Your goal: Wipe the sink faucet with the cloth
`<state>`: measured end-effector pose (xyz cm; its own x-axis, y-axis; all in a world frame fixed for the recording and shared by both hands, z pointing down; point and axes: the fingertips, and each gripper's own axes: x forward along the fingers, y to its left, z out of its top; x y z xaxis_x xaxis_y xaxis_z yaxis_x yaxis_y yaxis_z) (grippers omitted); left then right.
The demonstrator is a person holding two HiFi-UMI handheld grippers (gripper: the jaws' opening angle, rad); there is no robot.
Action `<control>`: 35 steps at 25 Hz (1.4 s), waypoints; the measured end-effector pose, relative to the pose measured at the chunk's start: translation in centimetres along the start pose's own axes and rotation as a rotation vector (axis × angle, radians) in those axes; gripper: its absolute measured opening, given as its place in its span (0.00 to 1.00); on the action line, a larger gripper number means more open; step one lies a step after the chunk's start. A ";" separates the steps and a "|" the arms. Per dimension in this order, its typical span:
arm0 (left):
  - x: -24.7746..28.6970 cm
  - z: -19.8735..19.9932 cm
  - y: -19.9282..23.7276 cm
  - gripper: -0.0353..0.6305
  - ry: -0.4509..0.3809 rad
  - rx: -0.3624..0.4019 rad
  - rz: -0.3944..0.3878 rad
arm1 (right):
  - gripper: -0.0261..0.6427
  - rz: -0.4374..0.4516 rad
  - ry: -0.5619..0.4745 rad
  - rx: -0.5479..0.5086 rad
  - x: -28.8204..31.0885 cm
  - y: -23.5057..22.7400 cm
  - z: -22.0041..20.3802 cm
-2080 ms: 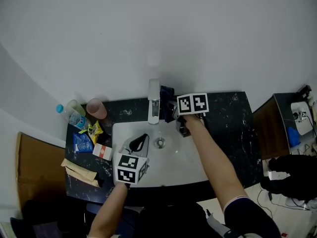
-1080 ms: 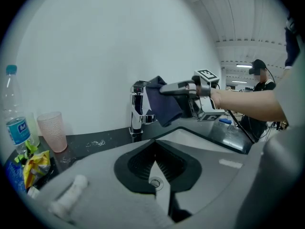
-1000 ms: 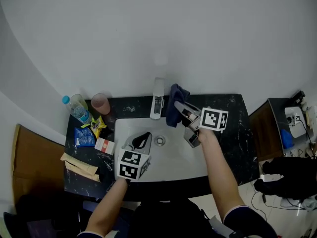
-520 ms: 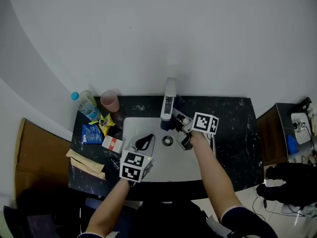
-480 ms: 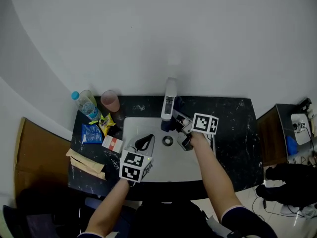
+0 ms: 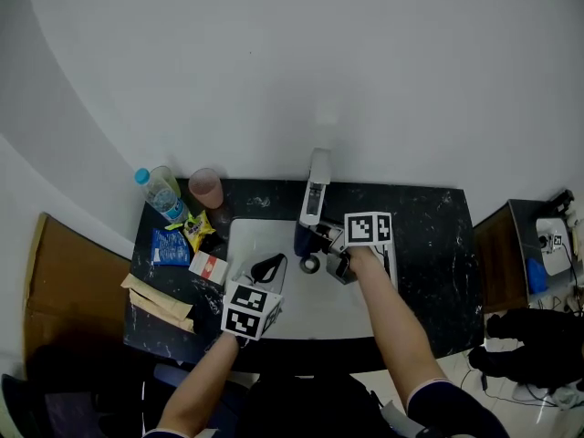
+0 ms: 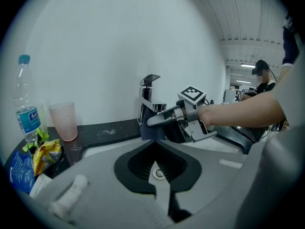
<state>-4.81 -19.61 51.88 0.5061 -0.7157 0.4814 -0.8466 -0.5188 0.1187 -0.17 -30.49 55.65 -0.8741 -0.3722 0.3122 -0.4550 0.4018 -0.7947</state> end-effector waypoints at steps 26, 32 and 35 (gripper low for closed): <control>0.5 2.3 1.7 0.06 -0.067 -0.033 0.013 | 0.11 -0.083 -0.012 -0.717 -4.0 5.6 -3.4; 2.7 5.5 1.1 0.06 -0.118 0.001 -0.034 | 0.11 -0.080 -0.027 -0.702 -7.1 6.8 -5.4; 4.2 6.5 0.9 0.06 -0.127 0.009 -0.058 | 0.11 -0.115 -0.090 -0.691 -9.6 7.5 -4.7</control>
<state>-2.37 -26.08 48.37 0.5715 -0.7376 0.3597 -0.8141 -0.5647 0.1353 4.02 -19.96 49.10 -0.8101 -0.4998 0.3065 -0.5735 0.7841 -0.2372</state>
